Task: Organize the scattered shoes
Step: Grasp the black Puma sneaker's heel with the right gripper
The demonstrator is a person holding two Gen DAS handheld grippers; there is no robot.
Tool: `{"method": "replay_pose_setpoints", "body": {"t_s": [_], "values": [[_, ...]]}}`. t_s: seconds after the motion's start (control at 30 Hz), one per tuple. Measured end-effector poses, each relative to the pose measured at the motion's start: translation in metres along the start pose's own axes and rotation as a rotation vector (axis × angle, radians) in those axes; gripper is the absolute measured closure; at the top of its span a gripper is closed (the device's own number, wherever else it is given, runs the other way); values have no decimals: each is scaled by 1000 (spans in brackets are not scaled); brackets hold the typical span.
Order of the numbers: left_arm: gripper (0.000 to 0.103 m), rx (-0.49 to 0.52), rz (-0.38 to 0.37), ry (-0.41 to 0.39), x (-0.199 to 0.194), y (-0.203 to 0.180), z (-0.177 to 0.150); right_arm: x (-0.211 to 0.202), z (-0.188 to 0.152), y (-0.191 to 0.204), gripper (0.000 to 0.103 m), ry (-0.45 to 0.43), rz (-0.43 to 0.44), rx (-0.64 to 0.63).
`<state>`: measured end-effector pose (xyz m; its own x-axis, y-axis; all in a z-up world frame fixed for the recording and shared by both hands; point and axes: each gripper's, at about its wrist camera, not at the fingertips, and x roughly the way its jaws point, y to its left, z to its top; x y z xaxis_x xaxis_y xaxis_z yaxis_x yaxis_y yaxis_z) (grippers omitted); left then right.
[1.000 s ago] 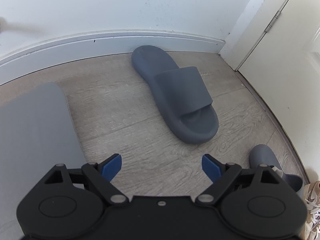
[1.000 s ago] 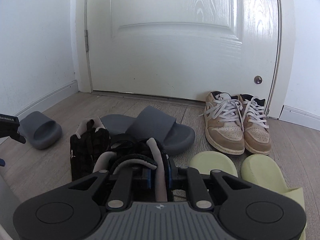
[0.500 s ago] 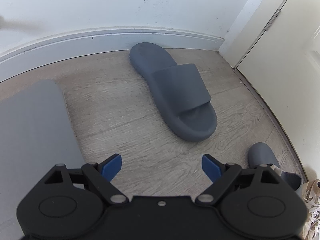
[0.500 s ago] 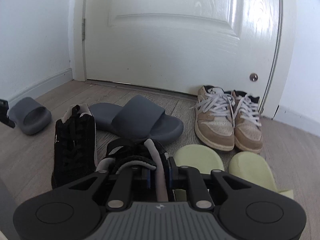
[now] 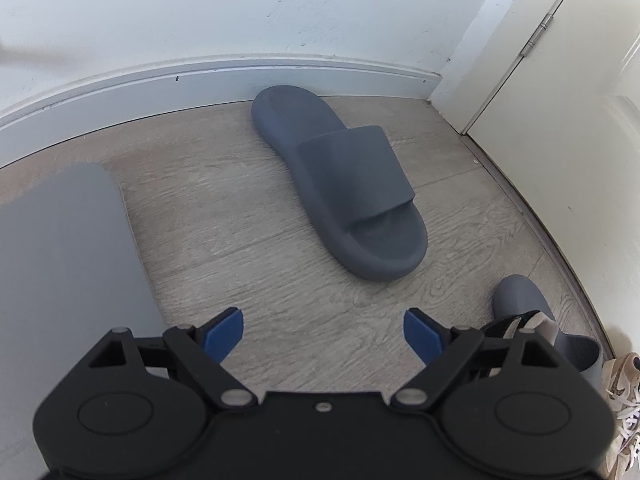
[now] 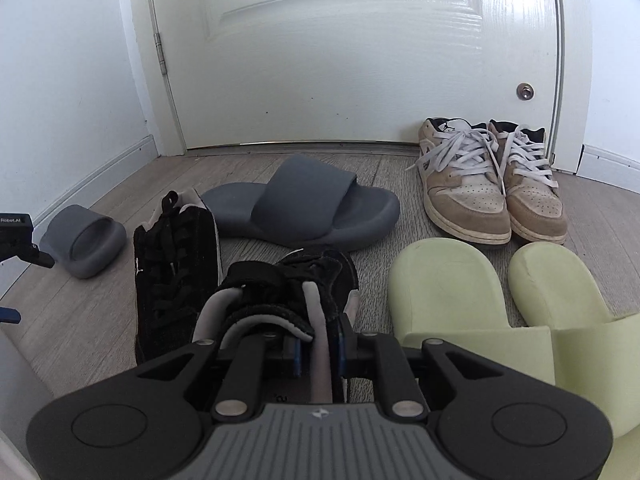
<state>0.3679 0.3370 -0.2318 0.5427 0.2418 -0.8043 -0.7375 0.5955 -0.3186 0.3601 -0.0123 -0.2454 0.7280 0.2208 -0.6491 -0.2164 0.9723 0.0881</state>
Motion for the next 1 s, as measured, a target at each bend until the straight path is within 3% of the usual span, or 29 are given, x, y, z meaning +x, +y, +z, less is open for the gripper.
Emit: {"method": "replay_pose_setpoints", "body": {"t_s": [0.27, 0.53, 0.67, 0.8, 1.0], "values": [[15, -22, -5, 18, 3, 4, 1, 23, 4, 27, 85, 3, 31, -71], [15, 3, -20, 12, 0, 0, 1, 28, 18, 22, 80, 59, 44, -141], [15, -24, -31, 26, 2, 4, 2, 18, 19, 16, 73, 79, 62, -70], [15, -45, -44, 43, 4, 7, 2, -6, 13, 9, 58, 78, 82, 42], [15, -33, -55, 34, 1, 5, 2, -24, -11, 10, 63, 148, 114, 48]]}}
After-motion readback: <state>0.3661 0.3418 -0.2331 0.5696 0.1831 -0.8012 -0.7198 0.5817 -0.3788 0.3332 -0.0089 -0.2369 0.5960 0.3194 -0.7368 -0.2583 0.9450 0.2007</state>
